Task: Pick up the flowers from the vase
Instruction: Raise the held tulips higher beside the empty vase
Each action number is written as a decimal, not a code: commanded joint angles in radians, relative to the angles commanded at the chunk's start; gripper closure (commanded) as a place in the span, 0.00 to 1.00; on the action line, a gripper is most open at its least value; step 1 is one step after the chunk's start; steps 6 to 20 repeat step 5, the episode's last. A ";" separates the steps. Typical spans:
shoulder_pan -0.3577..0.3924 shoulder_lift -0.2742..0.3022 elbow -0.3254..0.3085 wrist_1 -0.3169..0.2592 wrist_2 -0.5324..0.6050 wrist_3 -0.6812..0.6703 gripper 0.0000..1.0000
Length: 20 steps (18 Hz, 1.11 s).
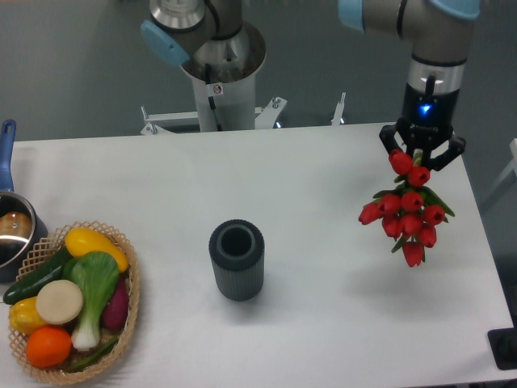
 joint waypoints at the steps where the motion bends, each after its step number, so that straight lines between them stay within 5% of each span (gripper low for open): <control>1: -0.005 -0.006 0.002 -0.003 0.023 0.002 1.00; 5: -0.035 -0.031 0.006 -0.025 0.119 0.002 1.00; 20: -0.035 -0.031 0.006 -0.025 0.119 0.002 1.00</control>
